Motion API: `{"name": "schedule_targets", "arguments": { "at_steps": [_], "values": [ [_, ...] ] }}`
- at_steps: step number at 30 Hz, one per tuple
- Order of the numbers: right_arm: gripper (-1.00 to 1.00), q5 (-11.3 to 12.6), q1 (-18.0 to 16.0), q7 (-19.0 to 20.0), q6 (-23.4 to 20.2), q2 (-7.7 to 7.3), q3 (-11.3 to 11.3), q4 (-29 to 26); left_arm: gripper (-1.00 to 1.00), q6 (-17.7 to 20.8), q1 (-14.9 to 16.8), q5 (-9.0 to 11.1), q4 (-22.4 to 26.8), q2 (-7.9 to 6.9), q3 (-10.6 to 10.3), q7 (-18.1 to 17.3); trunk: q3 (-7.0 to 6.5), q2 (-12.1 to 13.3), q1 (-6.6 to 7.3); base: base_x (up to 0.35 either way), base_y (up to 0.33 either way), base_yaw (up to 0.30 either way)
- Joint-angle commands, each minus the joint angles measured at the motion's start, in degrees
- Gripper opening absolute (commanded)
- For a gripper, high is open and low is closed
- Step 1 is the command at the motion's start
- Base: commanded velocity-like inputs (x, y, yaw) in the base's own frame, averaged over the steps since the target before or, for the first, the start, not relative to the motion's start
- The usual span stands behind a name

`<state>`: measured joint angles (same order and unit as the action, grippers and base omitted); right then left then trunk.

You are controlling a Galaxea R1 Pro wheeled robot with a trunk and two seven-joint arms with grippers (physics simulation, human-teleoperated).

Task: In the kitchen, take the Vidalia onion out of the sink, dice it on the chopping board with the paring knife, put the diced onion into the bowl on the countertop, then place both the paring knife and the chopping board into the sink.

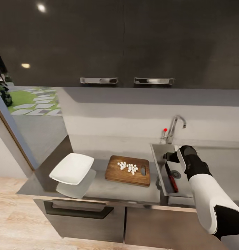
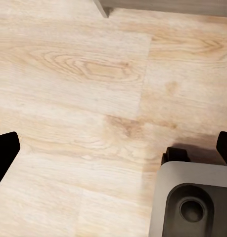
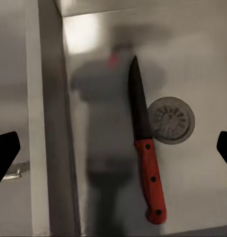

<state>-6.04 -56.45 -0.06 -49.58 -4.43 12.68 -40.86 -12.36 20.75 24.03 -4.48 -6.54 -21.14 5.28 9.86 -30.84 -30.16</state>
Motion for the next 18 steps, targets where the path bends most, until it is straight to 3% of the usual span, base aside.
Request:
{"name": "schedule_targets", "arguments": {
  "at_steps": [1, 11, 18],
  "values": [
    [1.00, -0.6, -0.1, 0.3, -0.3, 0.03, 0.1, 0.0, 1.00, -0.3, 0.1, 0.4, -0.2, 0.03, -0.5, 0.0, 0.11, -0.1, -0.02, -0.080, 0.136, 0.000],
    [1.00, -0.6, -0.1, 0.2, -0.2, 0.03, 0.1, 0.9, 1.00, -0.3, 0.1, 0.4, -0.2, 0.12, -0.5, 0.0, 0.11, -0.1, -0.02, -0.020, 0.029, 0.000],
    [1.00, -0.6, -0.1, 0.2, -0.2, 0.11, 0.1, 1.0, 1.00, -0.3, 0.1, 0.4, -0.2, 0.12, -0.5, 0.0, 0.11, -0.1, -0.02, 0.000, 0.256, 0.000]
  ]
}}
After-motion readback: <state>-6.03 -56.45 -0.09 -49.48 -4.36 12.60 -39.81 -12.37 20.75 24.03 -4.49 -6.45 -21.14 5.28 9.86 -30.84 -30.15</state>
